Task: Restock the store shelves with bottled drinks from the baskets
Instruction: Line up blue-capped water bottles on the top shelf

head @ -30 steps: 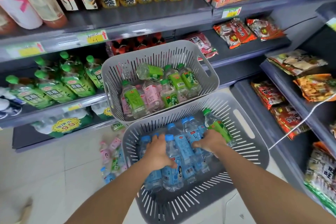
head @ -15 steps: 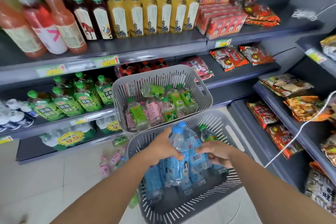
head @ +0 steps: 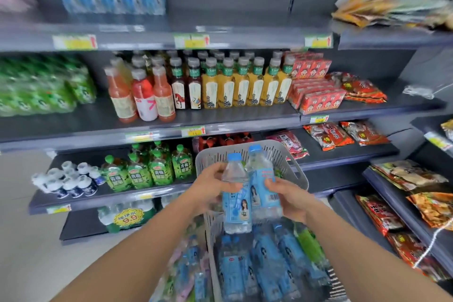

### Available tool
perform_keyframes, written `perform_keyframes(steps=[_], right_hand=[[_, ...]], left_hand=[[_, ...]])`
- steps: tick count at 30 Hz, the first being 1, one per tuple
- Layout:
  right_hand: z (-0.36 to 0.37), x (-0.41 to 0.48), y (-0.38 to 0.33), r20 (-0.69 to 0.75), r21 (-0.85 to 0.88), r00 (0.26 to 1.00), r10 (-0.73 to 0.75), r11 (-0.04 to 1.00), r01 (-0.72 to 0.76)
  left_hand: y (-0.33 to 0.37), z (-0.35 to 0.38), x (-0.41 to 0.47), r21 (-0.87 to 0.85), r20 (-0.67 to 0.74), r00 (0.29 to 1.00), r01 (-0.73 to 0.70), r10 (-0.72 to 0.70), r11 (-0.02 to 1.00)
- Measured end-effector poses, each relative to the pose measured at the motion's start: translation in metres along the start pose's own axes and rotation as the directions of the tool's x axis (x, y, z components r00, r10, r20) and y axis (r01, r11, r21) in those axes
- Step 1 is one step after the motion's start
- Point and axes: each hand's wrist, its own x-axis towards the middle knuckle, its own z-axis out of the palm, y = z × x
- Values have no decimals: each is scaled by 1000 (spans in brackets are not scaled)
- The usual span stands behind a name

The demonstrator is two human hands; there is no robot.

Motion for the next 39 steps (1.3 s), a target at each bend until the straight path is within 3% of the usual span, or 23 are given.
perform_keyframes(steps=[9,16,25,35,39], right_hand=[[123,27,-62,-82,-84,990,-118,990,112],[217,60,-101,-44,-154,965,-258,956,249],[333,94,-141,43,-81,905,-423,902,425],[388,111,-213,107,-131,812,-573,802,583],[401,122,-246,110,-200,760,-640,735,648]], left_hand=[[67,-88,-55,-61,-144,981,-144,134,988],[109,-173,-96,-58,-273,936,-245,221,968],[160,-277,-128,-44,-353,878,-361,324,931],[228,-334,-135,17,-379,808,-481,451,877],[257,-345,-133,81,-435,746,-527,505,846]])
